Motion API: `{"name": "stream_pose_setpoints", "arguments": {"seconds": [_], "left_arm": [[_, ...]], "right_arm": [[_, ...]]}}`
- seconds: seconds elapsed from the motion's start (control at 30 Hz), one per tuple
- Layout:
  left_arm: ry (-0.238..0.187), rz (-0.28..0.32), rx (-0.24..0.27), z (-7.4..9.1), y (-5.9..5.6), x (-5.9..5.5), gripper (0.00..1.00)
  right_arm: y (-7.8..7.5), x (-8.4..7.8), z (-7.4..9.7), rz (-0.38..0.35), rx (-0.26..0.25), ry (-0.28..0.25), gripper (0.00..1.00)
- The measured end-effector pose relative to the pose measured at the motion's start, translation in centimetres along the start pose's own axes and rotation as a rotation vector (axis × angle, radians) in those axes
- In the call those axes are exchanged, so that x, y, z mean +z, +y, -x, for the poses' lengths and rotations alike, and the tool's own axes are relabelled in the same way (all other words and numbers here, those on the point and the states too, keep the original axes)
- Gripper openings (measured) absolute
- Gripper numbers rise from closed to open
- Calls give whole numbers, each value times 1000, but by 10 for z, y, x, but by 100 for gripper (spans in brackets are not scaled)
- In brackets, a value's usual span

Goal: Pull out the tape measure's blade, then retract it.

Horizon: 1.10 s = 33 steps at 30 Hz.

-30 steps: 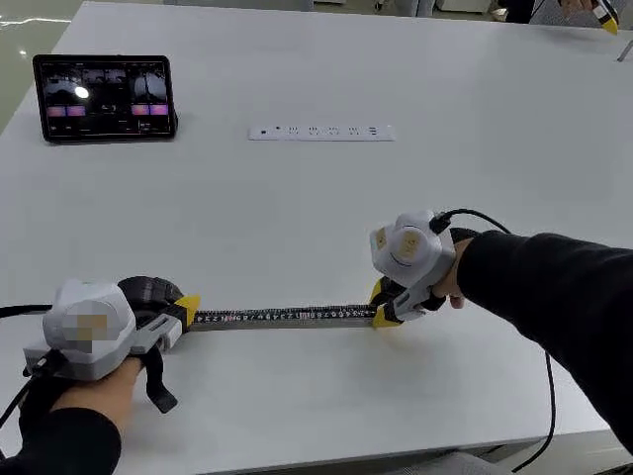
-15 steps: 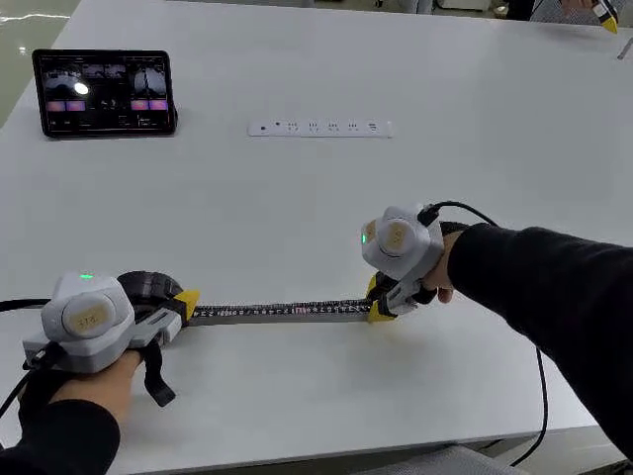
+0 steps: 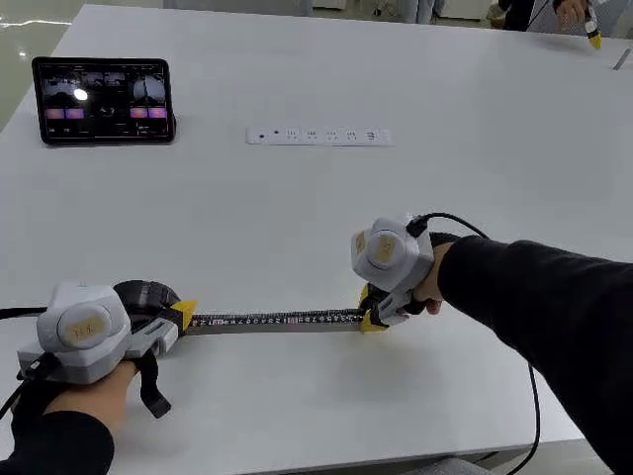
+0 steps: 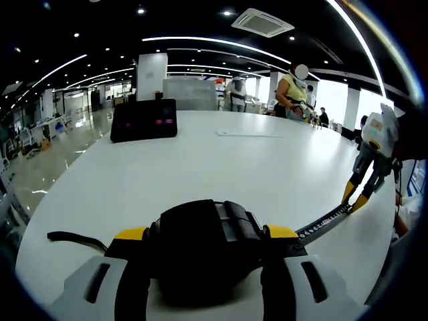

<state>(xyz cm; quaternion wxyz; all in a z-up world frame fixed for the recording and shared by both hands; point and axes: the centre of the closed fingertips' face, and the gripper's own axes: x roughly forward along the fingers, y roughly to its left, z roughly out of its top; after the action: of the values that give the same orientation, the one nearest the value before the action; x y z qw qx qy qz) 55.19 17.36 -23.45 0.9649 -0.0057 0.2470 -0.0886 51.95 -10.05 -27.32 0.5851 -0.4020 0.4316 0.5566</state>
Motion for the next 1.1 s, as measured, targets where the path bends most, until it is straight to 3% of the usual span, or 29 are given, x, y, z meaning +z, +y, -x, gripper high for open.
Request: {"name": "stream_pose_setpoints", "arguments": {"seconds": [0.07, 0.57, 1.1], "left_arm": [[4, -1, 3, 0, 0, 0, 63], [21, -2, 13, 2, 0, -1, 62], [23, 2, 14, 2, 0, -1, 63]], "right_arm": [[1, 2, -1, 29, 1, 2, 10], [-2, 14, -4, -11, 8, -20, 10], [-3, 22, -7, -1, 8, 2, 10]]}}
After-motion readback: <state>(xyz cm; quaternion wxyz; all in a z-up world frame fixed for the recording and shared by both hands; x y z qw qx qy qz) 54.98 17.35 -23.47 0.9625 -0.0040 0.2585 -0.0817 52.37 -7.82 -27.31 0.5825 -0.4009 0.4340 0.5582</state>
